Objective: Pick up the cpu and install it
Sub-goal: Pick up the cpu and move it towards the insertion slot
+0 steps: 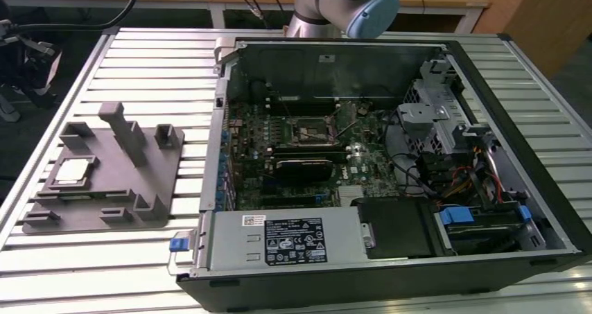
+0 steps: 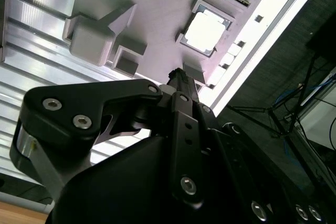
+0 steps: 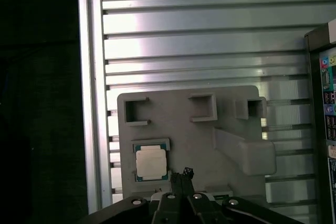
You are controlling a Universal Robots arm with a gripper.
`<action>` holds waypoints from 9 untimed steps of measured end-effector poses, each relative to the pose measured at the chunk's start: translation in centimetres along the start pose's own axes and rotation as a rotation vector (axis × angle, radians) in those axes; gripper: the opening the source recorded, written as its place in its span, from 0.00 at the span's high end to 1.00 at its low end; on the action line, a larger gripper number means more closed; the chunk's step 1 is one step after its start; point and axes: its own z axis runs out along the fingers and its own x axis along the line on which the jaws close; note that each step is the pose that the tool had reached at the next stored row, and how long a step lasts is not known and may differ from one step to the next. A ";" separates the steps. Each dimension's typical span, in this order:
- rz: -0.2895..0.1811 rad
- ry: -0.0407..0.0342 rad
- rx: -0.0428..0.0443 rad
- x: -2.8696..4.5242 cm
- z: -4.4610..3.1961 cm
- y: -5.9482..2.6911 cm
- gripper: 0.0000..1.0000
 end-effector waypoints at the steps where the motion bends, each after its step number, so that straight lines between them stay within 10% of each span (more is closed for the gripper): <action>1: 0.000 0.0001 0.0000 0.04 0.01 -0.01 0.89; 9: 0.000 0.0002 0.0001 0.18 0.16 -0.02 0.89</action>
